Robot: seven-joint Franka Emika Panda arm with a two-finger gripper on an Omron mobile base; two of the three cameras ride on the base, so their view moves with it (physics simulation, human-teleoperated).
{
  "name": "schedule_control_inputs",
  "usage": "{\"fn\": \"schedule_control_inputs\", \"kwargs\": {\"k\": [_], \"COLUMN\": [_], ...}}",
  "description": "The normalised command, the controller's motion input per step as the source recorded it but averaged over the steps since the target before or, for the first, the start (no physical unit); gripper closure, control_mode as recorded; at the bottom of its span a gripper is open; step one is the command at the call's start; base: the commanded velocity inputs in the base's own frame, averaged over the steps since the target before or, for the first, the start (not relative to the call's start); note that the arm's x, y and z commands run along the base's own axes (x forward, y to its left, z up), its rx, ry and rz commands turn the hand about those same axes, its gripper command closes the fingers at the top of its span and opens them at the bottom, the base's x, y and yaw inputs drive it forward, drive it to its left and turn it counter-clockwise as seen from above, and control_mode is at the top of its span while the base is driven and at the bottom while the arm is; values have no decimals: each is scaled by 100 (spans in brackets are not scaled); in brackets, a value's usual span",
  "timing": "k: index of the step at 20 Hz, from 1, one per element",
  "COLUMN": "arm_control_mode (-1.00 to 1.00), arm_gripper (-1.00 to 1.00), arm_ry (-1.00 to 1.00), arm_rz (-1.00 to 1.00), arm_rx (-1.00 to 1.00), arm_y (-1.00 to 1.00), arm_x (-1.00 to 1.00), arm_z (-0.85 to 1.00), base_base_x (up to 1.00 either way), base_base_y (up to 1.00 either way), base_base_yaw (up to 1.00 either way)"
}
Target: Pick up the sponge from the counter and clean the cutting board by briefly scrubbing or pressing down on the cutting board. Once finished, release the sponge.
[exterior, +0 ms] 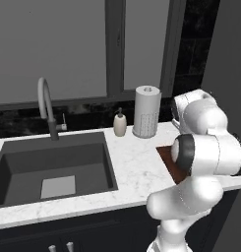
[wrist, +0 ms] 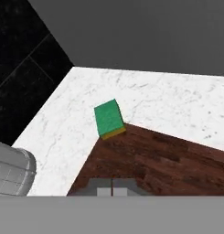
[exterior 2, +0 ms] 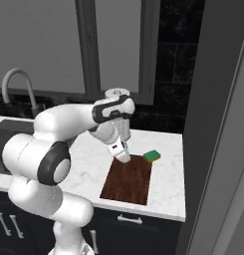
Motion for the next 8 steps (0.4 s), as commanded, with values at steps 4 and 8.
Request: {"fn": "schedule_control_inputs", "kwargs": {"k": [4, 8], "arm_control_mode": [-100, -100], "arm_gripper": [100, 100], "arm_ry": [0, 0], "arm_rz": [50, 27], "arm_rx": [13, 29], "arm_y": [33, 19], "arm_x": [-59, -50], "arm_z": [100, 100], "base_base_x": [0, 0], "base_base_y": [0, 0], "base_base_yaw": [0, 0]}}
